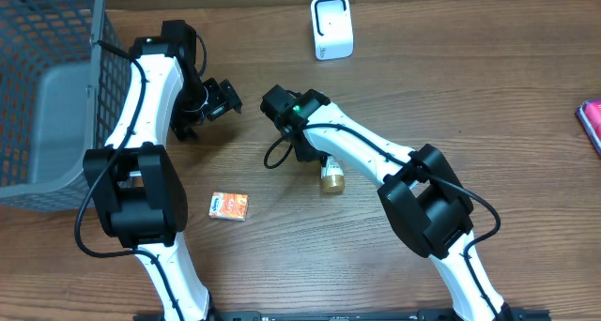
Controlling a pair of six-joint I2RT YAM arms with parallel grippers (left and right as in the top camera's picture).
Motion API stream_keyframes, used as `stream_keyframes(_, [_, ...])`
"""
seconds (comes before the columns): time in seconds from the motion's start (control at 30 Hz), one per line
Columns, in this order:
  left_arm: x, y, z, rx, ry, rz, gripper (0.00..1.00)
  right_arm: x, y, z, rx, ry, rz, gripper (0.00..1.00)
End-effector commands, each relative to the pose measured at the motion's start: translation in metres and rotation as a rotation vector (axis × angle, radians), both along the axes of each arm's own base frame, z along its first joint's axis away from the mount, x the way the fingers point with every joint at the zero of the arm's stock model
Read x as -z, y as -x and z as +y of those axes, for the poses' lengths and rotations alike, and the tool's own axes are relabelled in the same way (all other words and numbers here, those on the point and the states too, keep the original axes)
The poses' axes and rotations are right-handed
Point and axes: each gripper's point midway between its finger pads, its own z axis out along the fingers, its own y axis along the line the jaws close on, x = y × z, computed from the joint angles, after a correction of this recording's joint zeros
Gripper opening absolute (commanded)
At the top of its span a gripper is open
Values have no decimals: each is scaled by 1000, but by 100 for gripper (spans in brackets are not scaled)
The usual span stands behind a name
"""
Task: Scan the item barcode
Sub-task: 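Lift the Pantene tube upright with the right gripper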
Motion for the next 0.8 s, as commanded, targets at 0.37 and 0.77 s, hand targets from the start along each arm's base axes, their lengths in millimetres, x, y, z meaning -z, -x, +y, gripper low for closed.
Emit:
stream_keyframes(0.37, [-1,-3,2,-13,-14,-4,100,-66,17,52,-92,-955,515,4])
stream_keyframes(0.77, [-1,-3,2,-12,-14,-3,100,11,-18,-81,228,-783,444,24])
